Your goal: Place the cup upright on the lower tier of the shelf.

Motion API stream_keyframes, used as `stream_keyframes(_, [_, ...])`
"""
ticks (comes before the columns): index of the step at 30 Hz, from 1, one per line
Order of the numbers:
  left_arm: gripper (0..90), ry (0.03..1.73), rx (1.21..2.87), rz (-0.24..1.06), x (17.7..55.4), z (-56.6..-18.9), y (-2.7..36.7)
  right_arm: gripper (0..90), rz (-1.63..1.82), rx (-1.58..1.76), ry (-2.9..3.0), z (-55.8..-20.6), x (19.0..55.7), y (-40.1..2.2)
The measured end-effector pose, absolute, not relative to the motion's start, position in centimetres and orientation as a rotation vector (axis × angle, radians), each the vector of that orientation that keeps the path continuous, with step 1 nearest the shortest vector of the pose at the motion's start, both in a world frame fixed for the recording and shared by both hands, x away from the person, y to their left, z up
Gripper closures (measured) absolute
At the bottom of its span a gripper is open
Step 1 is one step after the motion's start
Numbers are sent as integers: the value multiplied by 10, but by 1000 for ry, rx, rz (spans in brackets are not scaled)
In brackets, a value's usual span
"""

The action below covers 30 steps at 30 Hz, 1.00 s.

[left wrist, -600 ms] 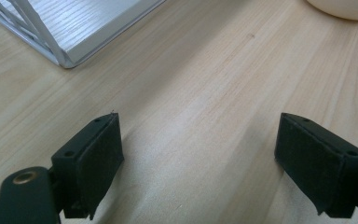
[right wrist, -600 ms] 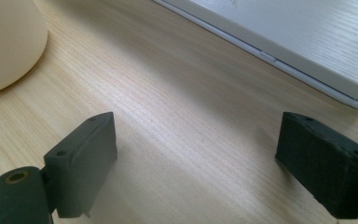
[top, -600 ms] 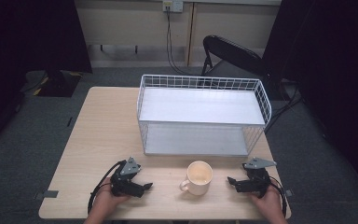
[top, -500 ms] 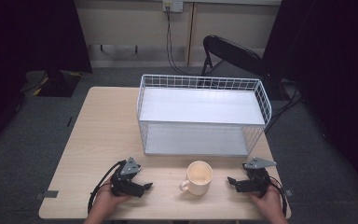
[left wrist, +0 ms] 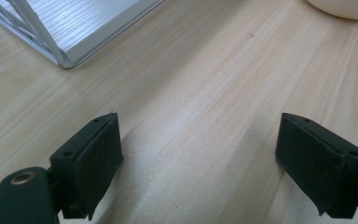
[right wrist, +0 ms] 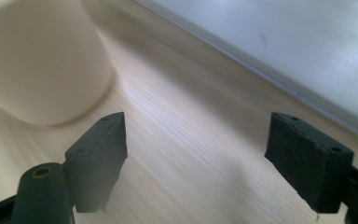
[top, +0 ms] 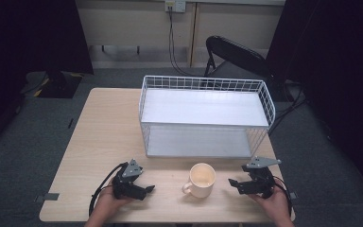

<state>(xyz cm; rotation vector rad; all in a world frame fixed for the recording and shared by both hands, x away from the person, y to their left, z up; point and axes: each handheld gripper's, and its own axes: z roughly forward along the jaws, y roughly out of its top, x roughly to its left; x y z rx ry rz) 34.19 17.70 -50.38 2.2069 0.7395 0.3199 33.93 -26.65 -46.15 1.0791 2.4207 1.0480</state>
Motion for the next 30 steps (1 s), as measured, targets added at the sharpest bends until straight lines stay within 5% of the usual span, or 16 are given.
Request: stream_keyframes(30, [140,740,2207,320,342,-504,177,268,1202,996,2462,-414,345,-214])
